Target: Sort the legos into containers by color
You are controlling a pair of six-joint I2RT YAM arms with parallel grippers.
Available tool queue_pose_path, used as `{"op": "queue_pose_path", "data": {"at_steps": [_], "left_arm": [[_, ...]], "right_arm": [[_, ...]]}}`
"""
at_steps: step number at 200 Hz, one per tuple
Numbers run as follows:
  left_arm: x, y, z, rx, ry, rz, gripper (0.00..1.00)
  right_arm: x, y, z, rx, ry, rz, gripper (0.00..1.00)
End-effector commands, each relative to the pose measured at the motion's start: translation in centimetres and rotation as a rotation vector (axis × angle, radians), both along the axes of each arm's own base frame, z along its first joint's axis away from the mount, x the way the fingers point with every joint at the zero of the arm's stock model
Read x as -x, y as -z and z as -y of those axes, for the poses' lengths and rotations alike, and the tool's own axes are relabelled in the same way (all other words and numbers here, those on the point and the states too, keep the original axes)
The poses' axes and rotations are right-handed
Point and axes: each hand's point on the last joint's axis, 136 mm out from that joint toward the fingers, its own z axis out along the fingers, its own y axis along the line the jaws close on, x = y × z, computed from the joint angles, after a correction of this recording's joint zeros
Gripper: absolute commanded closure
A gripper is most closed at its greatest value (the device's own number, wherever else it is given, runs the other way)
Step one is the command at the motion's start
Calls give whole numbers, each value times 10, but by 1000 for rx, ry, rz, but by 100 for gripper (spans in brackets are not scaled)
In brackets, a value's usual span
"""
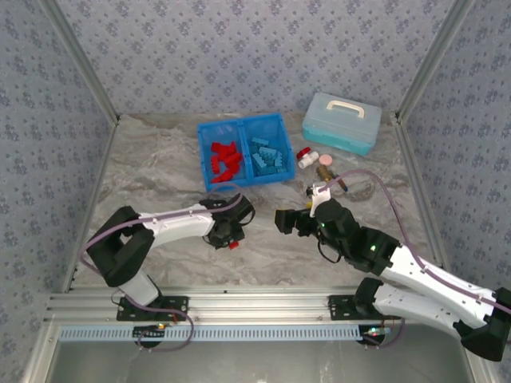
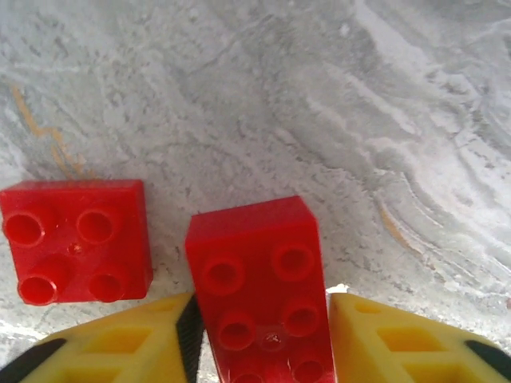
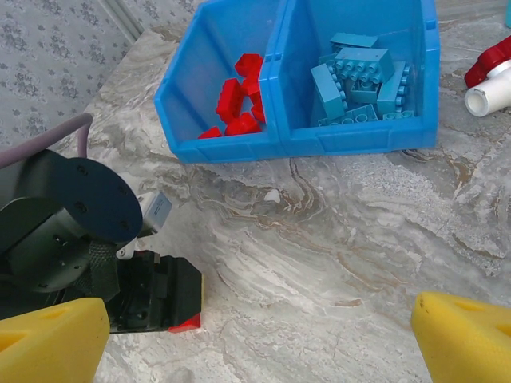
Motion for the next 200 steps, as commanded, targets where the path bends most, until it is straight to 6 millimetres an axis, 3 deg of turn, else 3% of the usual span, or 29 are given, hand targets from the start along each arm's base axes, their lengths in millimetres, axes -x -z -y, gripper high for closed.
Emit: {"op": "queue_pose_path", "data": {"at_steps": [1,29,63,104,125,154,179,200], "left_arm": [[6,-6,-21,-97,-6,-19,60],[-3,-28,-19,-69,10,53,67],[-28,-81,-19,-83,82,204,68],[-86,-164,-42,-216,102,449,70],[-120,-191,-48,-244,92,524,71],[-169,-202,-49,-252,103,559,72],[-209,-192,-55,-298,106,502,71],[-235,-181,-49,-340,155,459,71]], "right_arm": [[-1,-2,7,0,34,-4,0],[-2,-2,8,-8,43,-7,0],[-2,-4,8,-13,45,-4,0],[-3,-7,8,-27,50,-6,0],[-2,-9,8,-28,46,-11,0],[0,-12,11,-49,59,-26,0],[4,-12,13,-65,61,-40,0],[8,-10,15,-75,62,-49,0]]}}
